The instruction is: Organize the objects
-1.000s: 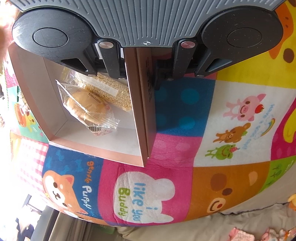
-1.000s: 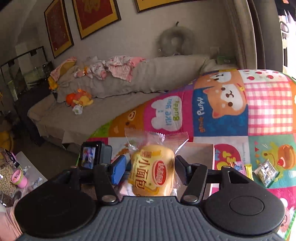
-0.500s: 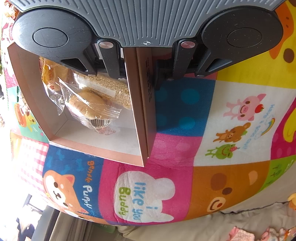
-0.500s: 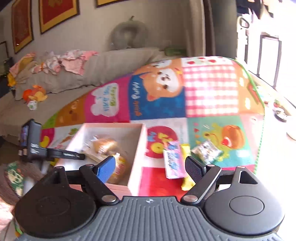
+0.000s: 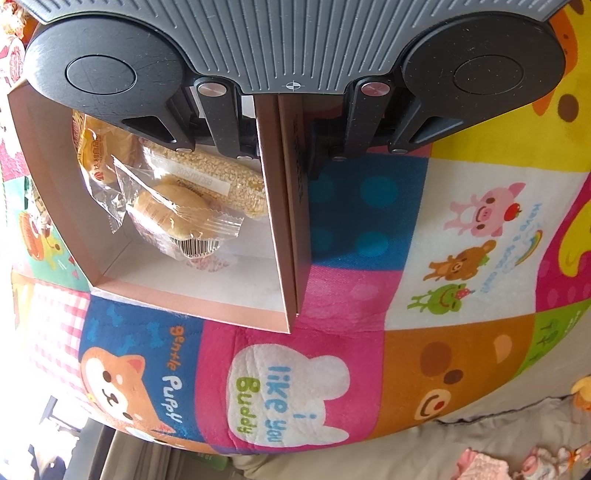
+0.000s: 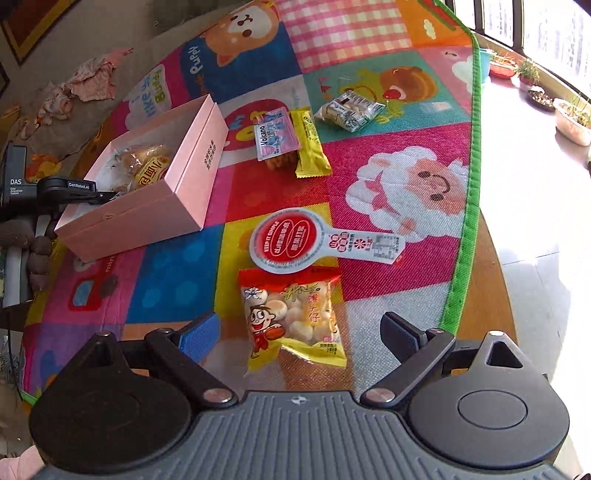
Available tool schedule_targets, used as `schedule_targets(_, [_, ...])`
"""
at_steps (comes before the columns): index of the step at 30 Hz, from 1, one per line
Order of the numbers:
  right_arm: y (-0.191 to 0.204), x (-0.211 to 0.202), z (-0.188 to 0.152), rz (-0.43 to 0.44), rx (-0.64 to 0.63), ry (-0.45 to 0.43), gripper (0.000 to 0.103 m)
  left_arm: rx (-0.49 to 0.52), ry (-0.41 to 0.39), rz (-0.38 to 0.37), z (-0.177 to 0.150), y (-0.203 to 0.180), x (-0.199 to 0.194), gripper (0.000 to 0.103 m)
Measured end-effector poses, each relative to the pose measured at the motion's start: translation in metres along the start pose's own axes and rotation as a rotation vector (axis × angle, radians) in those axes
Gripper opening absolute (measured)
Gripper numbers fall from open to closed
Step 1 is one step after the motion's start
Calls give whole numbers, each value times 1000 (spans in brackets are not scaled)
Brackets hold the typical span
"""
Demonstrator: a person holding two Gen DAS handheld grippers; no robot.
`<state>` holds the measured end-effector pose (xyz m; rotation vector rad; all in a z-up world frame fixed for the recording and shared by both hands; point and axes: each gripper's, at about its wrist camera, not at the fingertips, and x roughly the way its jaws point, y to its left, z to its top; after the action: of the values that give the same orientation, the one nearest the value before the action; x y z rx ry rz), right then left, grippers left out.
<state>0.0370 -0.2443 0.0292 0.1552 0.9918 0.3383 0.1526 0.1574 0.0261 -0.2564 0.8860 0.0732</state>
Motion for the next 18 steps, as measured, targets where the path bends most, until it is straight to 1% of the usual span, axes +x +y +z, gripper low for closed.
schedule_targets(2, [11,4,-5,78,-20,27,94,0,-1,0,0,0,0,19])
schedule_targets(3, [18,5,-6,97,-43,34,94,1,-2,0,0,0,0,19])
schedule_targets(4, [23,6,-7,97,-72,36,94,1,-3,-1,0,0,0,19])
schedule_targets(6, [31,5,-7,58,-124,21,94,1,-5,-1,-1,0,0,19])
schedule_targets(9, [32,3,-4,1,-150,-1,95,0,-6,-2,-1,0,0,19])
schedule_targets(15, [19,15,3,-23,-68,19,95,0,-11,-8,-2,1,-1,19])
schedule_targets(18, [21,17,6,-26,-60,0,95,-1,-14,-7,-2,1,0,19])
